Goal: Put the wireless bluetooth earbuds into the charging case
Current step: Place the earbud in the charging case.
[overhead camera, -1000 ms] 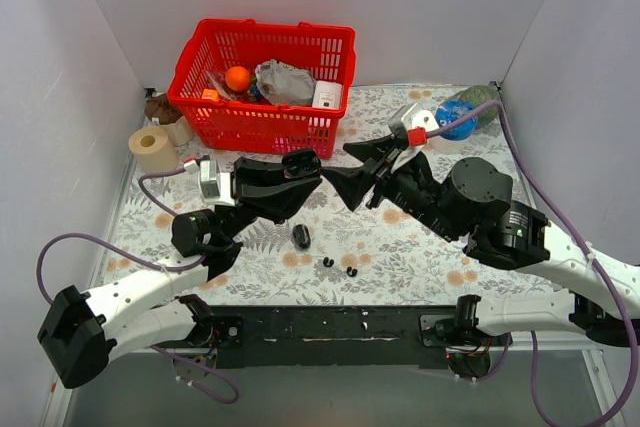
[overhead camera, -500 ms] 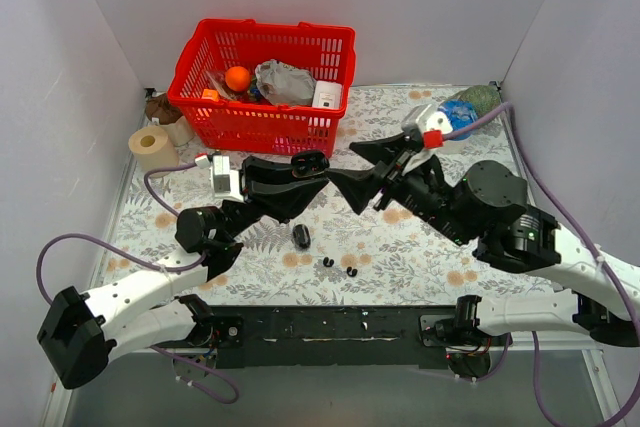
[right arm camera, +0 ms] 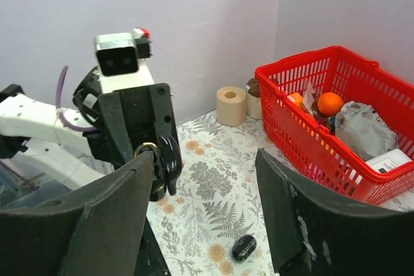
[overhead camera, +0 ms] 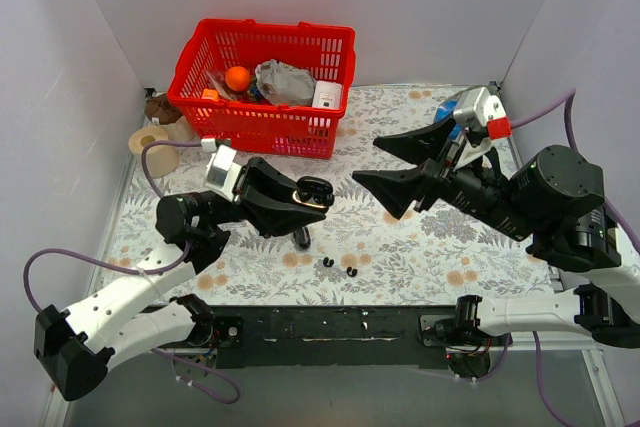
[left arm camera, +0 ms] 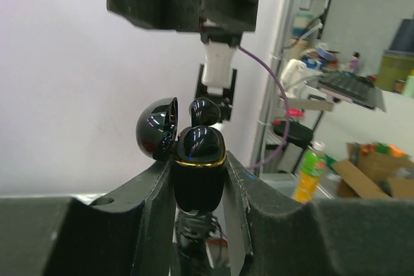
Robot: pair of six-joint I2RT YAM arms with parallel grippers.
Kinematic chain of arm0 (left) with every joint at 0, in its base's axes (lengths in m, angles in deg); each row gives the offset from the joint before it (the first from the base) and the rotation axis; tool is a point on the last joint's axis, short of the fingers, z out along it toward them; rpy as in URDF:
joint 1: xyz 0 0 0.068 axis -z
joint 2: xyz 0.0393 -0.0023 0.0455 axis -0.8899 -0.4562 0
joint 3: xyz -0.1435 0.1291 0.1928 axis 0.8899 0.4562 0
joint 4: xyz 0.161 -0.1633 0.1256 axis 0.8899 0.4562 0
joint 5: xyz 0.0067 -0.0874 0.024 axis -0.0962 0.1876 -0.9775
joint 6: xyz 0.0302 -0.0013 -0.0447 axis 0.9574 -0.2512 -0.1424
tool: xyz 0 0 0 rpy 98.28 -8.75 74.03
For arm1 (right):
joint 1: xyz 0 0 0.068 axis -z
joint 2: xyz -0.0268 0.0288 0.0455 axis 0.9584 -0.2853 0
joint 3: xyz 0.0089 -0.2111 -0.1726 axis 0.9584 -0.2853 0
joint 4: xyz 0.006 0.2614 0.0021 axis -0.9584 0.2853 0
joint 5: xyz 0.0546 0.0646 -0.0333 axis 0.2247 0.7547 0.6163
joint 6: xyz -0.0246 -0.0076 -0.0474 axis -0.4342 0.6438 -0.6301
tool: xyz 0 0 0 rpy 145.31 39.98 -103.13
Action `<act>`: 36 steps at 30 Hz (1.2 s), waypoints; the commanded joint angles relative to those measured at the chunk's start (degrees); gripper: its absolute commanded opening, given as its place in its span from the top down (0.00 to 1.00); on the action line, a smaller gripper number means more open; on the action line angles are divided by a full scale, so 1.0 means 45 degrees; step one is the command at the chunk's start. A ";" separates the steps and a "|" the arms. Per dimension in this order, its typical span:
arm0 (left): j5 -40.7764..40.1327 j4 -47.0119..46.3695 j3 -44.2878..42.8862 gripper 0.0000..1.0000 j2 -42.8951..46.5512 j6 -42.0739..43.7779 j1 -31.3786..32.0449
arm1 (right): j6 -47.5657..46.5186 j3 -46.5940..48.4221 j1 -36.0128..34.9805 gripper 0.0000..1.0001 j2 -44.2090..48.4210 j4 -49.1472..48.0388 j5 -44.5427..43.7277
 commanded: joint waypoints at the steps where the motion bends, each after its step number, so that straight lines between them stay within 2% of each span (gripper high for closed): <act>1: 0.2155 -0.1033 -0.0492 1.00 -0.0575 -0.1660 -0.0201 | -0.0427 0.1028 -0.0044 0.31 -0.0317 0.1157 0.1543; 4: 0.2509 -0.1522 -0.0571 1.00 -0.0887 -0.1993 -0.0279 | -0.0741 0.1362 -0.0044 0.37 -0.0532 0.1743 0.2344; 8: 0.2587 -0.2383 -0.0492 1.00 -0.1064 -0.2111 -0.0337 | -0.1657 0.1520 -0.0044 0.44 -0.0709 0.2467 0.2447; 12: 0.2626 -0.2540 -0.0551 1.00 -0.1143 -0.1741 -0.0376 | -0.2496 0.0098 -0.0044 0.45 0.0090 0.2077 0.2505; 16: 0.2607 -0.2366 -0.0629 1.00 -0.1181 -0.1370 -0.0376 | -0.2947 -0.0472 -0.0044 0.42 0.0327 0.2155 0.2347; 22: 0.2529 -0.2384 -0.0688 1.00 -0.1377 -0.1310 -0.0377 | -0.2694 -0.0765 -0.0063 0.37 0.0268 0.1726 0.2466; 26: 0.2081 -0.2209 -0.0513 1.00 -0.1260 -0.0979 -0.0396 | -0.2071 -0.1136 -0.0044 0.36 0.0619 0.0460 0.2407; 36: 0.1044 -0.2188 -0.0005 1.00 -0.0869 -0.0412 -0.0396 | -0.0351 -0.1801 -0.0044 0.43 0.0698 -0.0677 0.1196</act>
